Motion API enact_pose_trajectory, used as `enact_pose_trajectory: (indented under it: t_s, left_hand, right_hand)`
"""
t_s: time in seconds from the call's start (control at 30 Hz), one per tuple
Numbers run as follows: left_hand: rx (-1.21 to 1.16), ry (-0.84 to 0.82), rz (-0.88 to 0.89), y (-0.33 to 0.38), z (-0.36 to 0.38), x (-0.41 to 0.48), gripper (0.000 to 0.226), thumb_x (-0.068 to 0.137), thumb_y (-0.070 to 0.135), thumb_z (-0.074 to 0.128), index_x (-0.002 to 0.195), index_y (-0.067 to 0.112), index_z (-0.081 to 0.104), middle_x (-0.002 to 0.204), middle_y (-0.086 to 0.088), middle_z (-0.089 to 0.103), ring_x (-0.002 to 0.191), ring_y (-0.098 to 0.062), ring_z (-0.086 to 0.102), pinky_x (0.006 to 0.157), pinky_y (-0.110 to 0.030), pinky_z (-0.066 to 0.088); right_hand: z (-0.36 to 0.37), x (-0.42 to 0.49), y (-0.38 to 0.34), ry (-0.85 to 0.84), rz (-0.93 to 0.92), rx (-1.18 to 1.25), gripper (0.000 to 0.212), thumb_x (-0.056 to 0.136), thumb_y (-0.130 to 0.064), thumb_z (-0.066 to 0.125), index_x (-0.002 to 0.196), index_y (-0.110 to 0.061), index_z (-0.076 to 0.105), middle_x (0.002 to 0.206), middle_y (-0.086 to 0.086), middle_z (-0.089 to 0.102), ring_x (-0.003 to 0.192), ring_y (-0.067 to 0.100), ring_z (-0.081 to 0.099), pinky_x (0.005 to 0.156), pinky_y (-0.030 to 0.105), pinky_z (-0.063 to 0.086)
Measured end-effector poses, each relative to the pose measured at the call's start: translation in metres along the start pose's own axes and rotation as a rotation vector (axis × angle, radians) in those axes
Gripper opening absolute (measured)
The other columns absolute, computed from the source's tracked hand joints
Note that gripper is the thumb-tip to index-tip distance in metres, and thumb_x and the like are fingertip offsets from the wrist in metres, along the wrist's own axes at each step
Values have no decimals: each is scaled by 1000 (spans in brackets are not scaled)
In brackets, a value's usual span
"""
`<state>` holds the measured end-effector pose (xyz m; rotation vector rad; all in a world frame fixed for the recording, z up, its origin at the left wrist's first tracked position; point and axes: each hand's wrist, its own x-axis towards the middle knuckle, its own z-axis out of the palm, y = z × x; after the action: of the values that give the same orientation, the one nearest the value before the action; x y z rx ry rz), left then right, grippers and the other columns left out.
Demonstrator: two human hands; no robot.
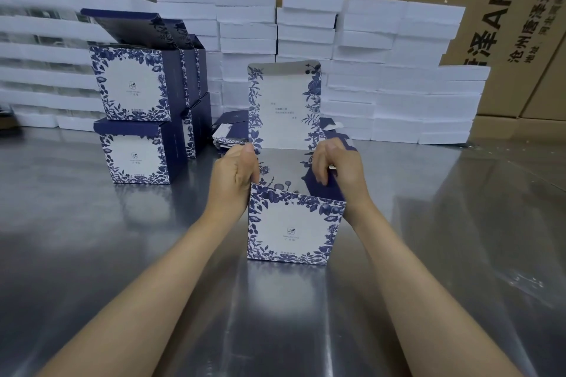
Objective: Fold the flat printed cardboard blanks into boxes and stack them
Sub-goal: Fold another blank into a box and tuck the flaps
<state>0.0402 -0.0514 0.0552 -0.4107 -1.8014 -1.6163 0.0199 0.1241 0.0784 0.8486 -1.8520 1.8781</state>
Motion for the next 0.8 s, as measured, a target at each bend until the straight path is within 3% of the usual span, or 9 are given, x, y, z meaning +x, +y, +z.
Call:
enact_pose_trajectory:
  t_s: [0.13, 0.2, 0.27, 0.37, 0.57, 0.7, 0.8]
  left_hand:
    - [-26, -16, 21, 0, 1, -2, 53, 92, 13, 35, 40, 15, 45, 53, 10, 46, 64, -18, 43, 73, -35, 36]
    - [-65, -68, 43, 3, 3, -5, 49, 94, 20, 36, 47, 15, 50, 56, 8, 49, 66, -17, 46, 72, -29, 38]
    - [-57, -99, 62, 5, 5, -8, 48, 93, 30, 35, 49, 14, 50, 61, 0, 50, 69, -26, 47, 72, -32, 38]
    - [-49, -100, 50, 5, 6, -8, 51, 99, 25, 33, 51, 14, 46, 63, -6, 46, 70, -24, 46, 73, -32, 37]
    - [-50, -125, -16, 6, 4, -4, 48, 98, 23, 33, 50, 18, 40, 60, -4, 38, 64, -16, 39, 70, -25, 33]
    - [-28, -128, 44, 5, 4, -6, 59, 100, 50, 33, 50, 20, 43, 59, -7, 43, 67, -22, 42, 71, -30, 33]
    - [8, -126, 89, 6, 4, -7, 66, 89, 74, 30, 50, 22, 44, 60, -6, 45, 68, -23, 44, 71, -32, 34]
  right_hand:
    - [3, -2, 3, 132, 75, 91, 58, 90, -14, 50, 33, -19, 40, 43, -4, 43, 55, 14, 42, 69, 18, 41]
    - [0, -2, 7, 231, 157, 106, 58, 90, -10, 54, 34, -18, 38, 45, -2, 41, 50, 11, 39, 63, 17, 41]
    - [-4, 0, 11, 279, 211, 99, 56, 87, -11, 51, 34, -19, 36, 44, -1, 39, 47, 10, 36, 56, 16, 36]
    - [-5, 3, 13, 314, 246, 95, 58, 91, -10, 51, 36, -16, 34, 43, 0, 37, 43, 10, 34, 48, 13, 34]
    - [-2, 4, 12, 301, 219, 118, 57, 96, -5, 38, 40, -15, 31, 41, 3, 34, 44, 13, 32, 53, 19, 34]
    - [1, 3, 10, 235, 98, 142, 62, 103, -7, 20, 45, -16, 42, 50, 7, 38, 50, 21, 31, 56, 24, 32]
    - [-1, 2, 9, 197, 96, 140, 65, 104, -9, 14, 48, -15, 46, 53, 9, 40, 52, 23, 32, 60, 25, 33]
